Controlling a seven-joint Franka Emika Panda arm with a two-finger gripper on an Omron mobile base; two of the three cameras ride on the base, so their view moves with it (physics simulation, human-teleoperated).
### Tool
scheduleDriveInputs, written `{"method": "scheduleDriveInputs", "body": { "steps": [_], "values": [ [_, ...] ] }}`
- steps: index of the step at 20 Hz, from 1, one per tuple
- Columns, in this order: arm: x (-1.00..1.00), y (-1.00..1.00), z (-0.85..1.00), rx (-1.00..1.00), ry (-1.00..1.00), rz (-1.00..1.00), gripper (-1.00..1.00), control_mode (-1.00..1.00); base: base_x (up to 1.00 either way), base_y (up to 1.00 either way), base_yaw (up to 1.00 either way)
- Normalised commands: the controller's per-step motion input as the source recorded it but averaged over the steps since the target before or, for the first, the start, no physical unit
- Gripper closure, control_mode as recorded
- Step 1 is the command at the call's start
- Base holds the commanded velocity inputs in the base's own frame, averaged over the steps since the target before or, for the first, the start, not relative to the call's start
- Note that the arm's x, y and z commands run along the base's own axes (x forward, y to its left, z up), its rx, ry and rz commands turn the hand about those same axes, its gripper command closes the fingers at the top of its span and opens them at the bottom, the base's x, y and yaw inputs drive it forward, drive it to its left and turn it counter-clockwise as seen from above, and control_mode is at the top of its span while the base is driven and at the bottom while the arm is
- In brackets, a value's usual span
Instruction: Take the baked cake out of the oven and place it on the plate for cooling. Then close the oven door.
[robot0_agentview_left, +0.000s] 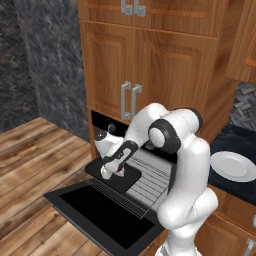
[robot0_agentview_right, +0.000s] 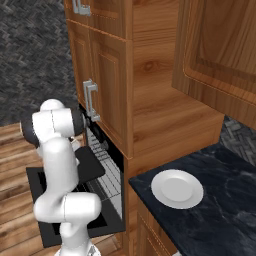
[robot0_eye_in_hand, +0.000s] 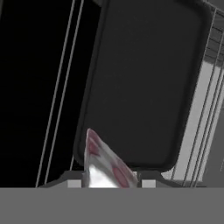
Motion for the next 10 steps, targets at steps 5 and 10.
{"method": "scheduleDriveInputs", "body": {
  "steps": [5, 10],
  "values": [
    [-0.78, -0.19, 1.00, 0.13, -0.17, 0.00, 1.00, -1.00, 0.00, 0.00, 0.00],
    [-0.78, -0.21, 1.00, 0.14, -0.10, 0.00, 1.00, -1.00, 0.00, 0.00, 0.00]
  ]
}}
